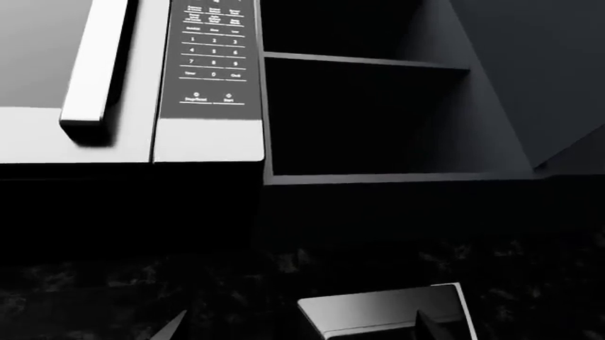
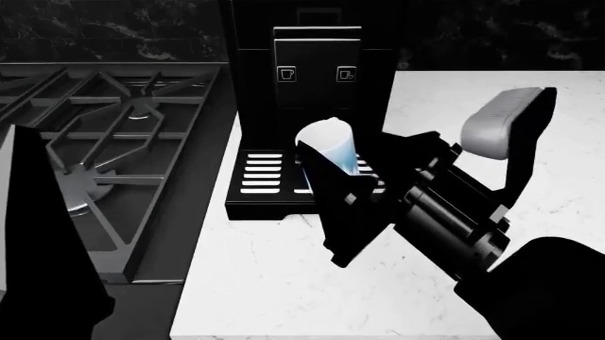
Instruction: Pick the mug from the cabinet, place it under the coffee machine dispenser, and press the start button.
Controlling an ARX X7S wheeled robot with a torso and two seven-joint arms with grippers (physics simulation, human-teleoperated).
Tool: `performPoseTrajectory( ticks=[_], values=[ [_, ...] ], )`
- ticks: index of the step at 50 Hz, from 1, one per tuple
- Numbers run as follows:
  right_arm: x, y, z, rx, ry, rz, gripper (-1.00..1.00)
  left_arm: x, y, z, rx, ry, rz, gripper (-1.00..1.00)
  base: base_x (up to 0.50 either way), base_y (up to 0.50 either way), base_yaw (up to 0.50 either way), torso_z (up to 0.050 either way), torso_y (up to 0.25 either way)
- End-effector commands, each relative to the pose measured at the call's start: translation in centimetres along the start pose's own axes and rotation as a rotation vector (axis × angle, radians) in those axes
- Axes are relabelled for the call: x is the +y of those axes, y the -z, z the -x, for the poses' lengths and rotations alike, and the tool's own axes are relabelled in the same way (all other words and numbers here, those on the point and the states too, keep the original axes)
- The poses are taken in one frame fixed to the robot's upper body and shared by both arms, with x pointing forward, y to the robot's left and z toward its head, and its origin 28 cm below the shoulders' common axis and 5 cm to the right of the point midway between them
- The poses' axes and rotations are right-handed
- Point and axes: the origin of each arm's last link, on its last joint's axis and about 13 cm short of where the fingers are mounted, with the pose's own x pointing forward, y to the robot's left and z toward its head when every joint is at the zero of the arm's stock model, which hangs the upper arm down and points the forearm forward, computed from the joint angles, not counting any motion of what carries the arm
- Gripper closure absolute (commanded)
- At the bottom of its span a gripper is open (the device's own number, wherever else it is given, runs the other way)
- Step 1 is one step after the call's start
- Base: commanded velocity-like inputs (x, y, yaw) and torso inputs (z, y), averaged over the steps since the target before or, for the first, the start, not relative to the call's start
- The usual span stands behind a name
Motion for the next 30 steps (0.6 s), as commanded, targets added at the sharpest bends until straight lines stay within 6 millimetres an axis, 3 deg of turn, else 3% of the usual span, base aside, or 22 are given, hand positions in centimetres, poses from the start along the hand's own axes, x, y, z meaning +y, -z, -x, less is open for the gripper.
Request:
performPoseTrajectory(
  ticks=[1,15,30],
  values=[
    [-0.3,0.1,-0.5,0.003,0.038,0.006,1.0,0.0,0.0,0.0,-0.004,-0.004,0.004,-1.0,0.0,0.0,0.0,0.0,0.0],
    [0.1,1.0,-1.2,0.02,0.02,-0.019,1.0,0.1,-0.1,0.0,-0.005,-0.008,0.006,-1.0,0.0,0.0,0.0,0.0,0.0],
    [0.1,1.4,-3.6,-0.004,0.008,-0.028,1.0,0.1,-0.1,0.0,-0.008,-0.008,0.008,-1.0,0.0,0.0,0.0,0.0,0.0]
  ],
)
